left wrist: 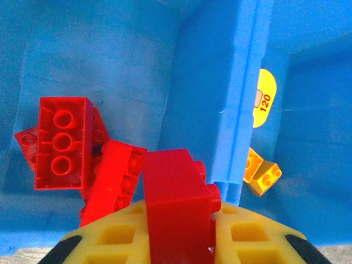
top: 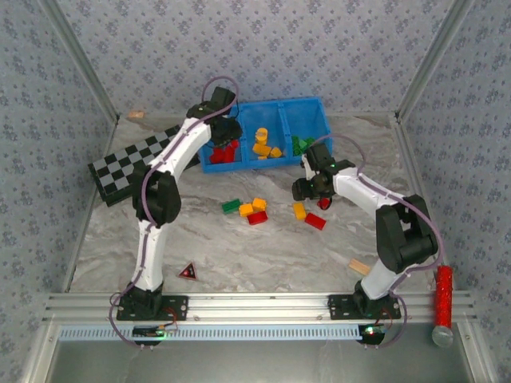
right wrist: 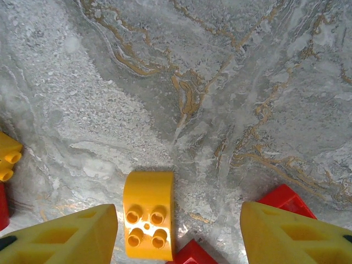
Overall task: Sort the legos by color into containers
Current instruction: Place the lego in the container.
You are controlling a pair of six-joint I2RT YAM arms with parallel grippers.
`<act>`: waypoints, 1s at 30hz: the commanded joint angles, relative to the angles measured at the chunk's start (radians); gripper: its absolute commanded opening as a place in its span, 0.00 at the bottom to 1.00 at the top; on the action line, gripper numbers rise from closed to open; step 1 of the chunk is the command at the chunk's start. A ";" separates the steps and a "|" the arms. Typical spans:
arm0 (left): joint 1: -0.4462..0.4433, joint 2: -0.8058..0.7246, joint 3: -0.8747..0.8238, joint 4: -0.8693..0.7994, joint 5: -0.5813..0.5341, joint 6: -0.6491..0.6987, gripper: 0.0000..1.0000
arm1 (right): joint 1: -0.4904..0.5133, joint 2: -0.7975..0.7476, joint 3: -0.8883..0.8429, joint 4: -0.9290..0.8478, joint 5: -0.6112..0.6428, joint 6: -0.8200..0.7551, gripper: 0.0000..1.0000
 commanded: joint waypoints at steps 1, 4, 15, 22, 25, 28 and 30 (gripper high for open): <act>0.015 0.005 -0.026 0.006 0.013 -0.013 0.17 | 0.007 0.030 0.032 -0.020 0.008 -0.006 0.63; 0.022 0.011 -0.057 0.017 0.014 -0.027 0.17 | 0.008 0.037 0.041 -0.018 0.008 -0.008 0.63; 0.058 0.047 -0.125 0.059 0.025 -0.054 0.17 | 0.017 0.048 0.042 -0.027 0.013 -0.011 0.64; 0.083 0.112 -0.073 0.058 0.035 -0.066 0.22 | 0.022 0.047 0.039 -0.042 0.030 -0.011 0.65; 0.090 0.141 -0.039 0.060 0.041 -0.073 0.24 | 0.023 0.047 0.036 -0.046 0.035 -0.011 0.65; 0.094 0.174 0.010 0.046 0.042 -0.068 0.29 | 0.026 0.050 0.037 -0.048 0.037 -0.010 0.65; 0.097 0.198 0.049 0.030 0.047 -0.063 0.37 | 0.029 0.053 0.039 -0.048 0.037 -0.008 0.66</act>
